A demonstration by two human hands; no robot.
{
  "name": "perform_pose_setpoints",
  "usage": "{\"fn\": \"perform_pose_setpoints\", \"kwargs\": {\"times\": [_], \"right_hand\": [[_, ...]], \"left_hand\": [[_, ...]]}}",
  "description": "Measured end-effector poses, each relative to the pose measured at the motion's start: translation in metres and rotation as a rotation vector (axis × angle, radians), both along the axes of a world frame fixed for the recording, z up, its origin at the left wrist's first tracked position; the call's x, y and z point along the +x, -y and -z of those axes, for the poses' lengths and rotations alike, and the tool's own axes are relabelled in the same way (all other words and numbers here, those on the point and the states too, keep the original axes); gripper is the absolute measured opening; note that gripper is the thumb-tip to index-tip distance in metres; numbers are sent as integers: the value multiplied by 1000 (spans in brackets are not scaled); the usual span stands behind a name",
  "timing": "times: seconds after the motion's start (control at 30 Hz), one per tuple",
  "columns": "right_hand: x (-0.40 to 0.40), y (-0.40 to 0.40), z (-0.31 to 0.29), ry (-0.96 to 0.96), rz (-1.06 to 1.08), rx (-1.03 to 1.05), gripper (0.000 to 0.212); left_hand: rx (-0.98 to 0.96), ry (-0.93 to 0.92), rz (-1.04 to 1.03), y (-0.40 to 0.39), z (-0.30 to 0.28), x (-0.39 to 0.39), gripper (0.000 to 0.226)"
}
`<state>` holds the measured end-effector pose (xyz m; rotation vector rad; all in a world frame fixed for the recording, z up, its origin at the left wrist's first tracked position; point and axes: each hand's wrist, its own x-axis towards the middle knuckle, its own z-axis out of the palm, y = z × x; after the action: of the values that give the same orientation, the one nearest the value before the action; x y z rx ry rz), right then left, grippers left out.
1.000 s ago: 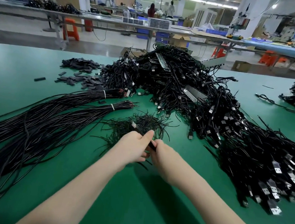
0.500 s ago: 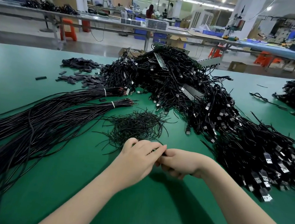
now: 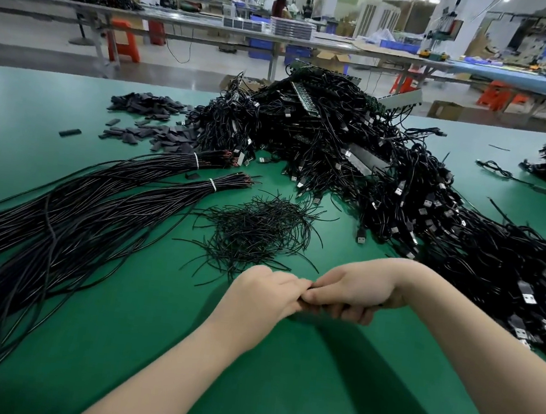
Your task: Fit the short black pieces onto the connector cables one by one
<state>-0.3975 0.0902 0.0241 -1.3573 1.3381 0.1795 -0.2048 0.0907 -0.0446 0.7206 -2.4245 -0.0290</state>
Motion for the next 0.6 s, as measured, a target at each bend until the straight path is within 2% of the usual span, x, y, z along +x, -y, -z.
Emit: {"fn": "perform_pose_setpoints", "kwargs": {"times": [0.1,0.2,0.27,0.33,0.37,0.4,0.5,0.53,0.6], "right_hand": [[-15,15,-11,162,143,-71,56],[-26,29,-6,387,559,-229,65],[-21,36,11,272,725,-512,57],[-8,39,33,29,745,-857,43],[-1,37,41,26,778,-932,37],[7,33,46,141,820,-910,31],[31,18,52,642,810,-617,28],[38,14,54,709,777,-591,31],[49,7,60,711,715,-719,25]], "left_hand": [[-1,-89,-168,7,-4,5,19],[135,-244,-284,11,-5,8,16],[226,-292,-300,13,-1,7,16],[301,-328,-323,16,4,6,22],[330,-357,-346,17,5,6,26],[352,-392,-369,19,6,6,29],[395,-465,-412,22,7,7,30],[396,-460,-411,22,7,7,29],[395,-417,-391,21,8,6,26]]}}
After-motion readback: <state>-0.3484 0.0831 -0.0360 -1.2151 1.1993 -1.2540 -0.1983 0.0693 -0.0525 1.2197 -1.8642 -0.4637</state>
